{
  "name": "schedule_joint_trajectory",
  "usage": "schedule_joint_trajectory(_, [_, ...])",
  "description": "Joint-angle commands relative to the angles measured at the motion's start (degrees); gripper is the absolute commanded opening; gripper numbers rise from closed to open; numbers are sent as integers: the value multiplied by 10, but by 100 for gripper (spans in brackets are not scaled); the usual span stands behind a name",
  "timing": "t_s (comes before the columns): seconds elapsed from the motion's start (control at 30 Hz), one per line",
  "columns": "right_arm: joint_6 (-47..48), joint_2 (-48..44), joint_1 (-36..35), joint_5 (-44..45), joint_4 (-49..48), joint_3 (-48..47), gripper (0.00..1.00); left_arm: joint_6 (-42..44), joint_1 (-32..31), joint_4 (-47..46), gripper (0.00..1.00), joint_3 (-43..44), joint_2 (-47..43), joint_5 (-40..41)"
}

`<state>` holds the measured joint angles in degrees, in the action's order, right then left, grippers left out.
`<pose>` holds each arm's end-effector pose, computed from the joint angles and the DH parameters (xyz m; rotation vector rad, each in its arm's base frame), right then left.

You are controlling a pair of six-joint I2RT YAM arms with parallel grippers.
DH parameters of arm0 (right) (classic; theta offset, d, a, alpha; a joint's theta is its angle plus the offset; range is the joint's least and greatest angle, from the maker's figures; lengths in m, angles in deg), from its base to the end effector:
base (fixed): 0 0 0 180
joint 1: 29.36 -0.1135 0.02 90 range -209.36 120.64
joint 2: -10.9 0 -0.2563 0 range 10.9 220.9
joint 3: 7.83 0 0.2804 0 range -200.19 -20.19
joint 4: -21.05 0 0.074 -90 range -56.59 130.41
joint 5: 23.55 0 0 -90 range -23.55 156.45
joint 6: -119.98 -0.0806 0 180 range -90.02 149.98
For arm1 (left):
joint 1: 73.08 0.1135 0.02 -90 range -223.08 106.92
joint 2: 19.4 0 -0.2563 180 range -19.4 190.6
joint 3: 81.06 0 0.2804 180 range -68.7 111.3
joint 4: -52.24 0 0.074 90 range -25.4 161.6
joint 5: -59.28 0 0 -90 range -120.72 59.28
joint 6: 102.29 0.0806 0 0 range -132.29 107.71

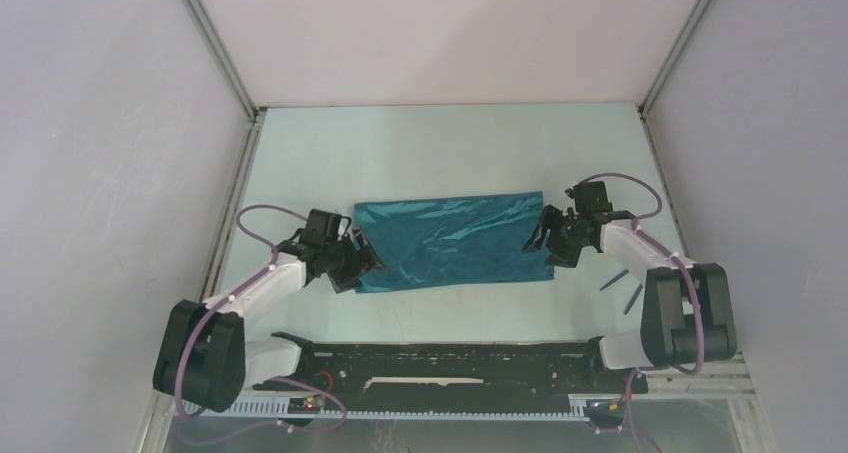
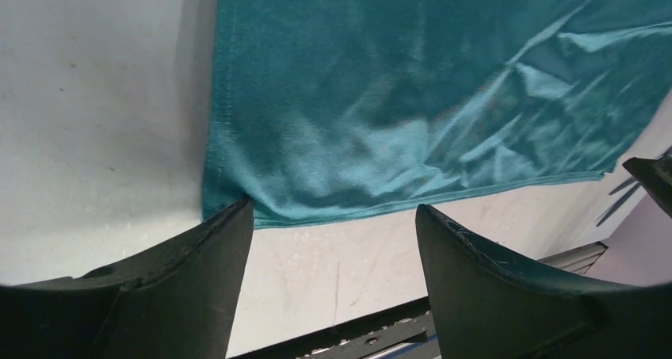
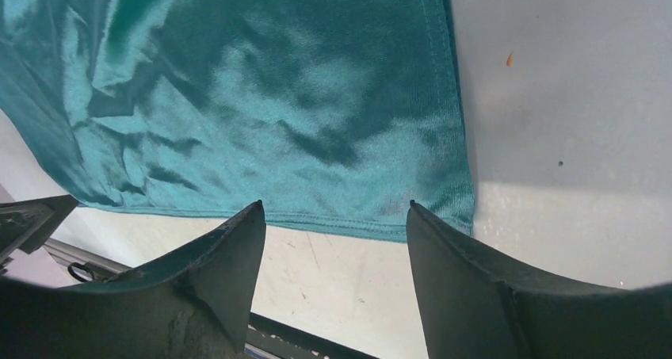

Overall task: Fold the napkin into a case and place the utensils inside
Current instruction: Smooth out the rectangle-folded napkin at the center of the board.

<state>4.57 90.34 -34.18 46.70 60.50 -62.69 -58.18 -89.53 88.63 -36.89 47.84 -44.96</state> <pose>0.2903 0.0518 0.1141 0.3797 2.7031 0.6224 0.2400 -0.0915 0.1089 -0.6041 2.6663 -0.6781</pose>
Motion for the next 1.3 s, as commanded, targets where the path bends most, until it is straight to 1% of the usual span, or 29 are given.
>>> schedule_joint_trajectory(0.0, [15, 20, 10, -16, -39, 13, 74, 10, -4, -50, 81, -22, 16, 4])
schedule_joint_trajectory(0.1, [3, 30, 15, -10, -37, 22, 73, 13, -3, -46, 84, -35, 18, 36])
schedule_joint_trajectory(0.2, [-9, 10, 8, -3, -21, 27, 73, 19, -4, -35, 85, -28, 16, 38])
schedule_joint_trajectory(0.43, [-23, -40, 2, 5, 7, 21, 74, 34, -9, 18, 88, 40, -40, 41])
schedule_joint_trajectory(0.5, [-15, -50, 2, 7, 1, 9, 75, 34, -9, 19, 88, 61, -53, 31])
schedule_joint_trajectory(0.57, [-12, -46, 4, 8, -19, -13, 77, 32, -9, -3, 89, 76, -50, 20])
schedule_joint_trajectory(0.63, [-13, -19, 9, 6, -71, -40, 79, 26, -7, -31, 89, 96, -21, 14])
schedule_joint_trajectory(0.7, [-19, 40, 20, -23, -113, -78, 79, 20, -1, -67, 88, 122, 26, 2])
schedule_joint_trajectory(0.83, [-32, 141, 39, -80, -165, -167, 79, -3, 23, -139, 84, 176, 123, 14])
schedule_joint_trajectory(0.9, [-44, 190, 44, -125, -189, -208, 79, -27, 41, -178, 83, 202, 182, -27])
schedule_joint_trajectory(0.97, [-63, 225, 44, -165, -226, -226, 79, -38, 48, -191, 82, 234, 243, -37])
schedule_joint_trajectory(1.07, [-73, 269, 44, -168, -243, -252, 79, -54, 58, -199, 83, 271, 304, -33])
schedule_joint_trajectory(1.1, [-75, 285, 55, -164, -240, -259, 79, -63, 63, -204, 83, 277, 321, -36])
schedule_joint_trajectory(1.17, [-80, 317, 64, -152, -229, -268, 79, -77, 71, -207, 83, 281, 341, -23])
schedule_joint_trajectory(1.27, [-69, 340, 73, -122, -218, -268, 79, -77, 86, -207, 85, 280, 353, 7])
